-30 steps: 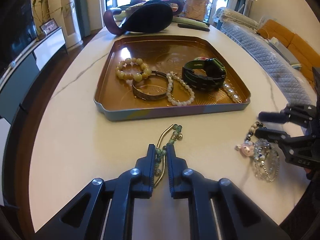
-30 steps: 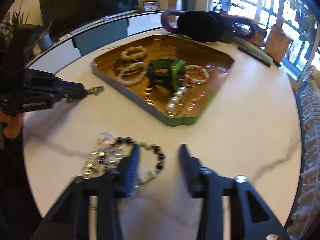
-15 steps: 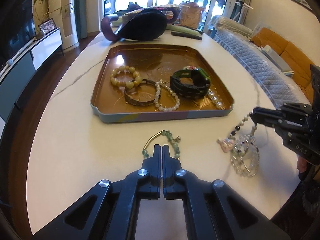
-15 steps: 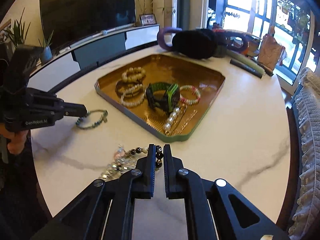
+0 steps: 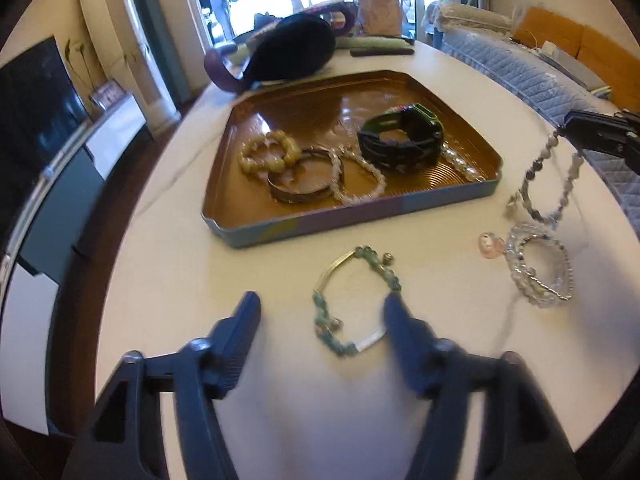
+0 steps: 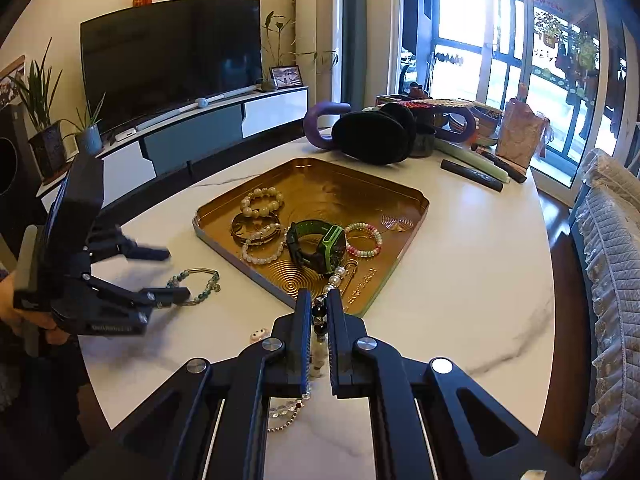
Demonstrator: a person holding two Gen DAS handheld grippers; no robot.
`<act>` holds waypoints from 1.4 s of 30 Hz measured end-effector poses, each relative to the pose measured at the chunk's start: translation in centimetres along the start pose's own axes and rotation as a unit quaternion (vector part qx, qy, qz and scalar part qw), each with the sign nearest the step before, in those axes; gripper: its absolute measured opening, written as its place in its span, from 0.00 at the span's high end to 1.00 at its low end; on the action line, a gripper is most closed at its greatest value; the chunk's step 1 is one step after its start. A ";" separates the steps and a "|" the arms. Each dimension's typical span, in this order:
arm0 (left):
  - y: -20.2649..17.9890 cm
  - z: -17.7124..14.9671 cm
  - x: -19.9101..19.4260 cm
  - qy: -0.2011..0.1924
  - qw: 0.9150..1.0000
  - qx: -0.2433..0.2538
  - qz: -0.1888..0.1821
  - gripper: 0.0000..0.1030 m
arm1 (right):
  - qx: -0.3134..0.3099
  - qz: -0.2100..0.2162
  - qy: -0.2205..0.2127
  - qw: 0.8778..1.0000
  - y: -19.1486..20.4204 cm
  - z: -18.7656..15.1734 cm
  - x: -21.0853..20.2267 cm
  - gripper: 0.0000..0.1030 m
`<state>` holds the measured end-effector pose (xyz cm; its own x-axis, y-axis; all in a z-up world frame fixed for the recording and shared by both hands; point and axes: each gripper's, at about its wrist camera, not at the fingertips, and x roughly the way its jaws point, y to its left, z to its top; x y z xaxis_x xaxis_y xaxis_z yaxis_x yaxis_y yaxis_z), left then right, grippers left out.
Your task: Organize jewelry
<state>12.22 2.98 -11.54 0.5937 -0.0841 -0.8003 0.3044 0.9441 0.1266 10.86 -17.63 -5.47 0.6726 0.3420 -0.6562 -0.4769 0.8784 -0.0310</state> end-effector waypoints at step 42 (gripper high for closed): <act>2.8 6.2 -10.8 -0.150 0.980 -0.103 -0.085 0.94 | -0.011 -0.006 -0.098 0.995 1.1 4.8 -5.3 0.94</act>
<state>11.33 4.58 1.12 0.7491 -0.3061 -0.5875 0.2789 0.9502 -0.1394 9.49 -16.86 1.56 0.7747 0.3924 -0.4957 -0.4796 0.8757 -0.0563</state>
